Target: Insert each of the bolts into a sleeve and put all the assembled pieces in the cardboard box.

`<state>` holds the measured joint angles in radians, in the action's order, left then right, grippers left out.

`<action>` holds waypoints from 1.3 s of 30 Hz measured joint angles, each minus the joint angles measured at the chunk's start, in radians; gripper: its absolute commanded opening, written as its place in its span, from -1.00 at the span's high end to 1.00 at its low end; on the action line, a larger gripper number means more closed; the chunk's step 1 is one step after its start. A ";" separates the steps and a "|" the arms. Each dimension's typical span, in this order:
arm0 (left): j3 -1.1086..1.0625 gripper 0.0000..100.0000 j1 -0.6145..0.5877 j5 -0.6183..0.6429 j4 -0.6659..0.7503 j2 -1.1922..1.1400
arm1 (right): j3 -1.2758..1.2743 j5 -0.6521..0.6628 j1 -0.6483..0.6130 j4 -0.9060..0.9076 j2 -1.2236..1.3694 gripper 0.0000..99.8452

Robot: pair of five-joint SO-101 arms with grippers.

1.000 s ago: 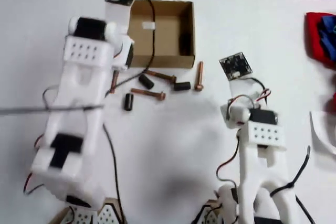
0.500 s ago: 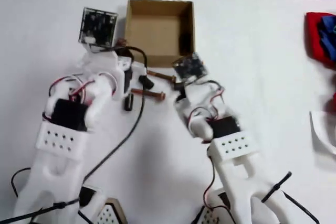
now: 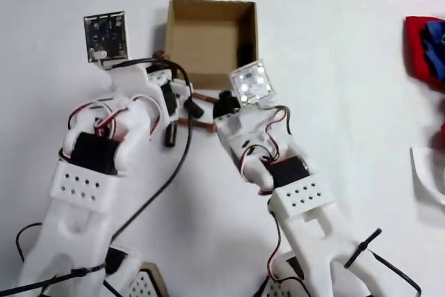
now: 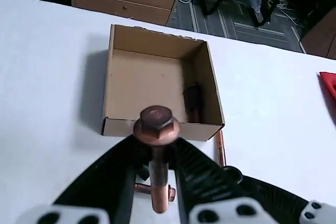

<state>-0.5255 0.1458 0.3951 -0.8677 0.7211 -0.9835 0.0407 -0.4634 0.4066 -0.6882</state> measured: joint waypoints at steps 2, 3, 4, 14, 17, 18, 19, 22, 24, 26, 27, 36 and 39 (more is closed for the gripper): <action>0.000 0.94 0.000 0.000 0.017 0.002 | 0.000 -0.023 0.000 -0.025 0.000 0.96; 0.000 0.94 0.000 0.000 0.029 0.003 | -0.002 -0.028 0.000 -0.041 0.000 0.96; 0.000 0.94 0.000 0.000 0.043 0.003 | -0.002 -0.032 0.000 -0.058 0.000 0.96; 0.000 0.94 0.025 0.000 0.255 0.006 | -0.127 -0.034 -0.040 -0.285 0.003 0.96; -0.005 0.94 0.081 0.000 0.267 0.006 | -0.129 -0.035 -0.054 -0.336 0.037 0.96; -0.015 0.94 0.097 0.006 0.272 0.006 | -0.129 -0.037 -0.049 -0.350 0.051 0.96; -0.023 0.94 0.106 0.020 0.275 0.006 | -0.129 -0.037 -0.046 -0.362 0.061 0.96; -0.049 0.94 0.109 0.097 0.276 0.002 | -0.129 -0.041 -0.051 -0.377 0.071 0.96; -0.049 0.94 0.098 0.133 0.278 -0.032 | -0.129 -0.041 -0.054 -0.381 0.071 0.96; -0.049 0.94 0.074 0.152 0.290 -0.084 | -0.129 -0.041 -0.055 -0.381 0.071 0.96; -0.049 0.94 0.064 0.157 0.290 -0.114 | -0.129 -0.041 -0.055 -0.381 0.072 0.96; 0.098 0.94 0.060 0.161 0.247 -0.278 | -0.130 -0.041 -0.057 -0.381 0.072 0.96; 0.106 0.94 0.066 0.161 0.221 -0.281 | -0.130 -0.041 -0.058 -0.381 0.072 0.96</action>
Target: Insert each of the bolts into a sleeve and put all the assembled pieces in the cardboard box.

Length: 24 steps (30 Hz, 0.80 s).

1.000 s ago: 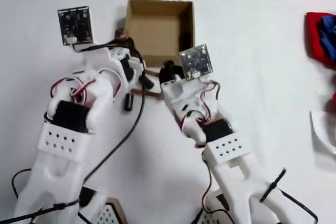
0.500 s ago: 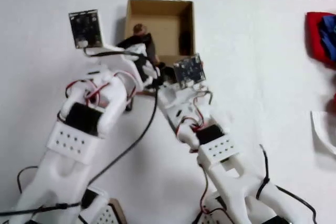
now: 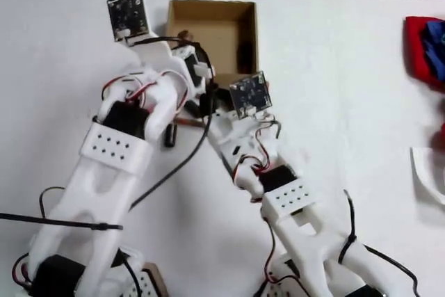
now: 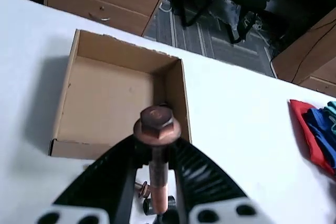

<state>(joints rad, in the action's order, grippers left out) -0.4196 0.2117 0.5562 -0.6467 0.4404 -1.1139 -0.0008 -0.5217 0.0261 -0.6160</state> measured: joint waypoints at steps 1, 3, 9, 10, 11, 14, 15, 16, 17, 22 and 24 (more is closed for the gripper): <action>0.000 0.94 0.000 0.000 -0.005 0.000 | 0.000 0.000 0.000 0.000 0.000 0.96; 0.000 0.94 0.002 0.000 -0.009 0.000 | 0.000 0.000 0.002 0.000 0.000 0.96; 0.005 0.94 0.011 0.000 -0.038 0.000 | 0.000 0.031 0.002 0.000 0.012 0.96; 0.005 0.94 0.017 0.000 -0.041 0.000 | 0.000 0.044 0.003 0.000 0.012 0.96; 0.008 0.94 0.020 0.000 -0.044 0.000 | 0.000 0.057 0.005 0.000 0.012 0.96; 0.008 0.94 0.020 0.000 -0.044 0.000 | 0.000 0.074 0.005 0.000 0.012 0.96; 0.008 0.94 0.020 0.000 -0.044 0.000 | 0.000 0.074 0.005 0.000 0.012 0.96; 0.008 0.94 0.020 0.000 -0.044 0.000 | 0.000 0.074 0.005 0.000 0.012 0.96; 0.008 0.94 0.020 0.000 -0.044 0.000 | 0.000 0.074 0.005 0.000 0.012 0.96; 0.008 0.94 0.046 0.002 -0.044 -0.002 | 0.000 0.074 0.005 0.000 0.012 0.96; 0.008 0.94 0.071 -0.002 -0.046 -0.008 | 0.000 0.074 0.005 0.000 0.011 0.96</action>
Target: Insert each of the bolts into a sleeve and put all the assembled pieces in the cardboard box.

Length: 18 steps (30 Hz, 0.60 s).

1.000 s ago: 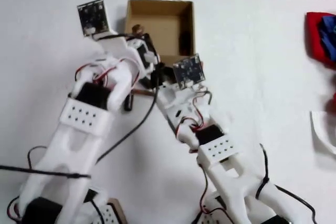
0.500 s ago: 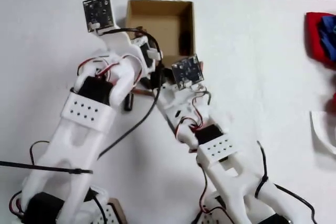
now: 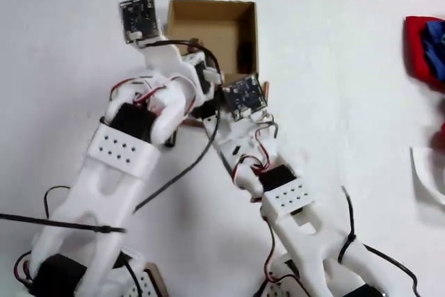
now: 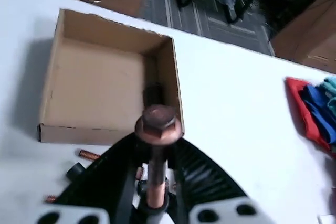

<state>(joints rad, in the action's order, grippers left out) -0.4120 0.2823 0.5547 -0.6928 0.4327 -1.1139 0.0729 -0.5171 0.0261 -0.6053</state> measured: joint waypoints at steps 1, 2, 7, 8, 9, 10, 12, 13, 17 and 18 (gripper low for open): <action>-0.002 0.94 0.005 0.000 0.000 -0.002 | 0.000 0.000 0.002 0.000 0.000 0.96; -0.002 0.94 0.008 0.000 0.000 -0.002 | 0.000 0.000 0.002 0.000 0.002 0.96; -0.035 0.94 0.011 0.000 0.000 -0.002 | 0.000 0.000 0.002 0.000 0.002 0.96; -0.051 0.94 0.011 0.000 0.000 0.000 | 0.000 0.000 0.002 0.000 0.002 0.96; -0.064 0.94 0.011 0.000 0.000 0.000 | 0.000 0.000 0.000 0.000 0.002 0.96; -0.080 0.93 0.011 0.000 0.000 0.000 | 0.000 0.000 0.000 0.000 0.002 0.96; -0.104 0.85 0.015 0.000 0.000 0.000 | 0.000 0.000 -0.005 0.000 0.002 0.96; -0.106 0.77 0.015 0.002 0.000 -0.002 | 0.000 0.000 -0.006 0.000 0.002 0.96; -0.104 0.64 0.008 0.002 -0.003 -0.002 | 0.000 0.000 -0.002 0.000 0.002 0.96; -0.104 0.64 0.003 0.002 -0.015 -0.002 | 0.000 0.000 -0.002 0.000 0.002 0.96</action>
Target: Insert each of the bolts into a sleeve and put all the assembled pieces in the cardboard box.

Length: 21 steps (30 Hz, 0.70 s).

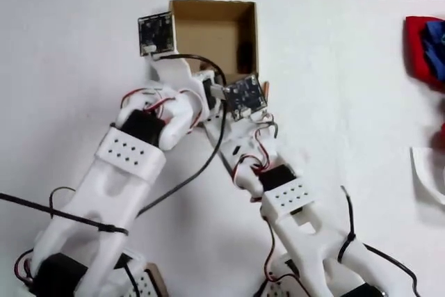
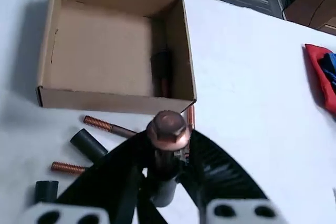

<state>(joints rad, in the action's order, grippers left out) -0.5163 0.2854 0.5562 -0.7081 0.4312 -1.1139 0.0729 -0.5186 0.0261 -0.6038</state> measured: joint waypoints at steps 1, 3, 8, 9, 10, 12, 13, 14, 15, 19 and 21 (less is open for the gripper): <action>0.005 0.64 -0.009 0.000 -0.023 0.000 | 0.000 0.000 -0.002 0.000 0.000 0.96; 0.035 0.63 -0.028 0.000 -0.072 0.002 | 0.000 0.002 -0.005 0.000 0.000 0.96; 0.130 0.63 -0.058 0.000 -0.209 0.002 | 0.000 0.002 0.000 0.000 0.000 0.96; 0.147 0.63 -0.061 0.000 -0.230 0.002 | 0.000 0.002 -0.003 0.000 0.002 0.96; 0.166 0.64 -0.066 0.000 -0.253 0.002 | -0.002 0.002 -0.003 0.000 0.002 0.96; 0.203 0.64 -0.072 0.000 -0.295 0.002 | 0.000 0.002 -0.003 0.000 0.000 0.96; 0.222 0.64 -0.081 0.000 -0.313 0.002 | 0.000 0.002 -0.003 0.000 0.000 0.96; 0.249 0.64 -0.095 -0.005 -0.334 0.002 | 0.000 0.002 0.000 0.005 0.002 0.96; 0.270 0.64 -0.117 -0.017 -0.354 0.002 | 0.000 0.002 0.009 0.018 0.002 0.96; 0.301 0.64 -0.269 -0.201 -0.411 0.002 | 0.074 -0.100 0.094 0.146 0.017 0.96; 0.269 0.64 -0.361 -0.301 -0.411 0.002 | 0.186 -0.127 0.157 0.252 0.063 0.96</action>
<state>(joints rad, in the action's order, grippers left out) -0.2478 -0.0752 0.2555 -1.1193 0.4327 -0.9283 -0.0545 -0.3621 0.2777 -0.5409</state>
